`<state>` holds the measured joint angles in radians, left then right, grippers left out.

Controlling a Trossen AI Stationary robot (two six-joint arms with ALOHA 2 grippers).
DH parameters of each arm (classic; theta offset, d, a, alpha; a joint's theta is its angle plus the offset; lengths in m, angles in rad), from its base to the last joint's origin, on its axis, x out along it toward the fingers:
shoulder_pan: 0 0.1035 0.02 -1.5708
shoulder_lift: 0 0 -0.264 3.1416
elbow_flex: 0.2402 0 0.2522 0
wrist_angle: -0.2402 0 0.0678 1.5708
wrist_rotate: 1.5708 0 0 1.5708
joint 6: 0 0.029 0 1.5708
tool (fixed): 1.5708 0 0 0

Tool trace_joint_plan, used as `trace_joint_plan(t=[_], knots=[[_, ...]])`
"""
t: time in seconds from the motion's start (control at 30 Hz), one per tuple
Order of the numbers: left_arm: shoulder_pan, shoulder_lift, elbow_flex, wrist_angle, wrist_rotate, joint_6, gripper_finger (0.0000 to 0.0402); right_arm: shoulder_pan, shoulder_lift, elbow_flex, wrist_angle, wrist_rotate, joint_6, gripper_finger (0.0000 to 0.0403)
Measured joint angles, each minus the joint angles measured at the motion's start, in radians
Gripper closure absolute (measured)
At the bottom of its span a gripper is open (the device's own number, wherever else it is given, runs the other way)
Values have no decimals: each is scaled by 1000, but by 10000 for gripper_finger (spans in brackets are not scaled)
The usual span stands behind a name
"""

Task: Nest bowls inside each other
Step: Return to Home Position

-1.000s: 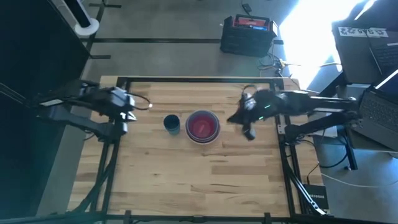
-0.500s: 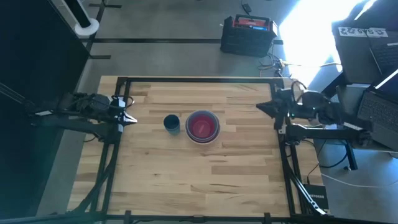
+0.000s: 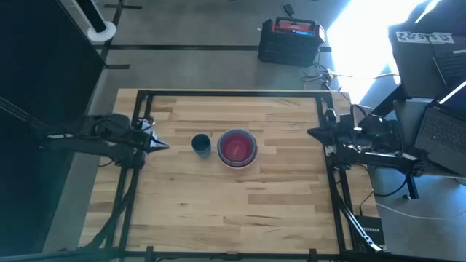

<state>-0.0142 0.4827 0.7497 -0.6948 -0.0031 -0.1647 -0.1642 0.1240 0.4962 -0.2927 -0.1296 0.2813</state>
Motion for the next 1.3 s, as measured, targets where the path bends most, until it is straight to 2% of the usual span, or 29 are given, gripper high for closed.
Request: trace_joint_plan(t=[0.13, 0.23, 0.4, 0.53, 0.93, 1.13, 1.3], knots=[[1, -71, -106, 127, -1, -38, 401, 0, -61, -115, 132, 32, -22, 402], [0, -115, -151, 161, 0, -69, 401, 0, -88, -195, 267, 62, -53, 402], [0, -159, -168, 186, -1, -91, 401, 0, -87, -319, 422, 149, -81, 402], [0, -173, -168, 187, -1, -93, 401, 0, -87, -407, 473, 194, -82, 402], [0, -175, -168, 179, -1, -128, 401, 0, -90, -487, 450, 198, -107, 402], [0, -175, -168, 178, -1, -153, 401, 0, -103, -489, 313, 163, -105, 402], [0, -175, -168, 168, -1, -165, 401, 0, -122, -489, 304, 137, -137, 402]])
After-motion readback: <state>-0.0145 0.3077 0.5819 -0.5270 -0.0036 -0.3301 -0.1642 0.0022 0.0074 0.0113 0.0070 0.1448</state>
